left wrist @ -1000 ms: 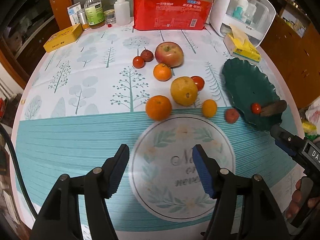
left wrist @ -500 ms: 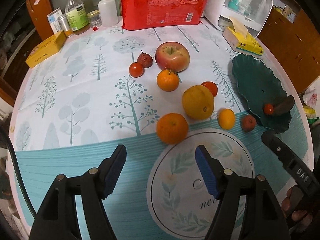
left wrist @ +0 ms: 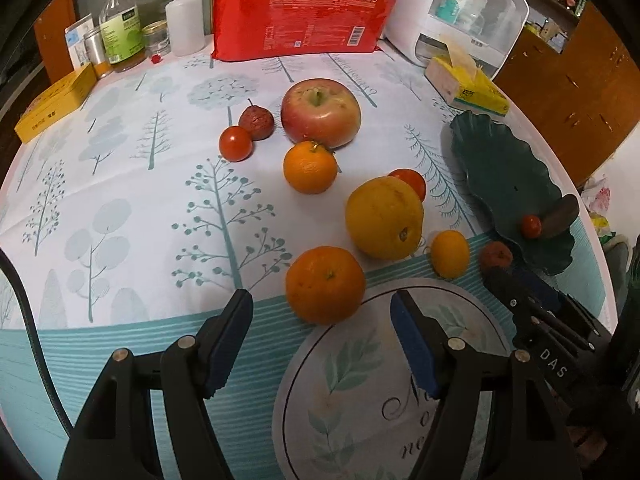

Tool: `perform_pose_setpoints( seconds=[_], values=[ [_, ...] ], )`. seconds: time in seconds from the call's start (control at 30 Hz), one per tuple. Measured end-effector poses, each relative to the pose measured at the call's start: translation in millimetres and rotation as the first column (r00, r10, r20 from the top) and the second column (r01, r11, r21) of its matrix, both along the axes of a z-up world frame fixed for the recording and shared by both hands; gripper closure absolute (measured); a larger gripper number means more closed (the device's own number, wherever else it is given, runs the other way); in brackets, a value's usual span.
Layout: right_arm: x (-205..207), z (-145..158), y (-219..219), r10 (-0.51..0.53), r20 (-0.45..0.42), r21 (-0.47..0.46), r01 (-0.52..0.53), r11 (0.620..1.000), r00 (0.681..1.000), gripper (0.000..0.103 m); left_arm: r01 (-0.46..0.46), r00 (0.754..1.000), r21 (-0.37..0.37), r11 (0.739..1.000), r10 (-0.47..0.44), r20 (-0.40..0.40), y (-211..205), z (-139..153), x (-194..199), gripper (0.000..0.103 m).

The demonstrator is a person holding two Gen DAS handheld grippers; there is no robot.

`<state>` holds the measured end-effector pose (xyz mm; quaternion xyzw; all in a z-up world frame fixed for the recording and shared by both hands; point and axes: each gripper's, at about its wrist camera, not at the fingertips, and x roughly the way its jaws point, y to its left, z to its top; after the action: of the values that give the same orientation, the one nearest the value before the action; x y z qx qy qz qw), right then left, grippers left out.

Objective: Organize fruits
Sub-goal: 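Withdraw both tools from the plate toward the remaining fruits, then grasp the shriveled brown fruit with the right tool while the left tool grasps the orange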

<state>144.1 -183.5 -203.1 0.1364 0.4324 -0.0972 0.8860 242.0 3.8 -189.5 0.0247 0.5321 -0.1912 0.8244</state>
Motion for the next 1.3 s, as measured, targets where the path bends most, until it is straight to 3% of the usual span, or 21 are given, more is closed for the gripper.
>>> perform_pose_setpoints(
  seconds=[0.37,0.5,0.63,0.83,1.3],
  values=[
    [8.9,-8.6,7.9,0.054,0.01,-0.096,-0.053,0.994,0.998,0.063,0.003,1.0,-0.059,0.998,-0.003,0.002,1.3,-17.4,5.8,0.035],
    [11.5,-9.8,9.1,0.069,0.01,-0.12,-0.067,0.99,0.998,0.071,-0.006,1.0,-0.073,0.997,0.007,0.003,1.0,-20.5,6.4,0.045],
    [12.4,-9.4,8.9,0.075,0.007,-0.117,-0.074,0.99,0.997,0.071,-0.012,1.0,-0.071,0.997,0.013,0.014,1.4,-21.5,5.5,0.058],
    [9.7,-4.3,12.4,0.099,0.003,-0.114,-0.098,0.989,0.995,0.071,-0.028,0.999,-0.066,0.997,0.03,0.035,3.7,-17.4,1.3,0.059],
    [-18.4,30.1,11.8,0.148,0.074,-0.101,-0.14,0.985,0.986,0.071,-0.02,0.993,-0.083,0.996,0.029,0.111,-10.8,24.3,-28.7,0.059]
  ],
)
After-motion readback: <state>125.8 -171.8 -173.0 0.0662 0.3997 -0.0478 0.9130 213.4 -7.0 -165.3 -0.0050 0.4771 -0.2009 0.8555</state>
